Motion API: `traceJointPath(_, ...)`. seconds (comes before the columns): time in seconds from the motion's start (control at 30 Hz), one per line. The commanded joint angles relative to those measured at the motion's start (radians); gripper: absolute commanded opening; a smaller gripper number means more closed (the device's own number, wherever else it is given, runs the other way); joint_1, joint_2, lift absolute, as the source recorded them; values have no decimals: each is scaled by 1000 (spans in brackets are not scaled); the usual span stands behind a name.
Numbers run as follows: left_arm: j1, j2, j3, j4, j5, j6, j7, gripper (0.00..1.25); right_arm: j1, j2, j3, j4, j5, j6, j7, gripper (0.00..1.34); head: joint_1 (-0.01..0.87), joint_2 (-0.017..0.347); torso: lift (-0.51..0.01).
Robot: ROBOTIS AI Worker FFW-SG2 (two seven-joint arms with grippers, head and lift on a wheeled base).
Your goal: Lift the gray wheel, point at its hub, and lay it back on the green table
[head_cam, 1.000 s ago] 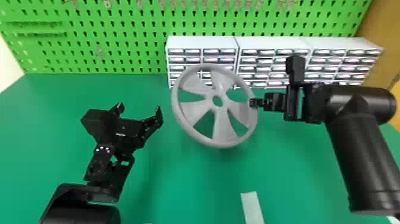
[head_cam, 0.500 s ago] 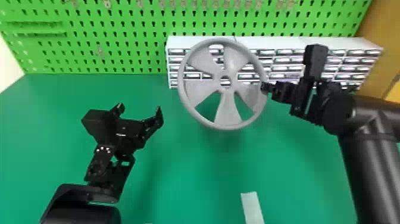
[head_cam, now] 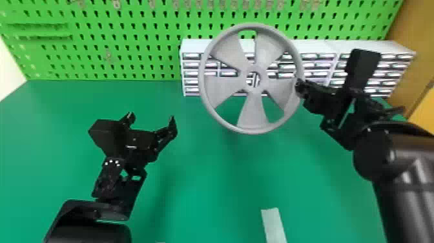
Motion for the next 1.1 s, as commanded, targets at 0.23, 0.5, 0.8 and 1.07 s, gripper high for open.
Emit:
traceJointPath(0.23, 2, 0, 1, 0, 5, -3, 2, 1141, 167, -1, 12, -73, 54, -275, -57, 78, 692, 48, -93)
traceJointPath(0.5, 3, 0, -6, 0, 10, -3, 3, 1138, 240, -1, 24, -70, 97, -483, -77, 78, 692, 48, -93)
traceJointPath(0.8, 19, 0, -28, -3, 22, -2, 3, 1138, 293, -8, 25, -61, 126, -618, -90, 78, 692, 48, -93)
traceJointPath(1.07, 52, -2, -45, -63, 30, 35, 3, 1138, 306, -18, 21, -56, 144, -683, -93, 78, 692, 48, -93)
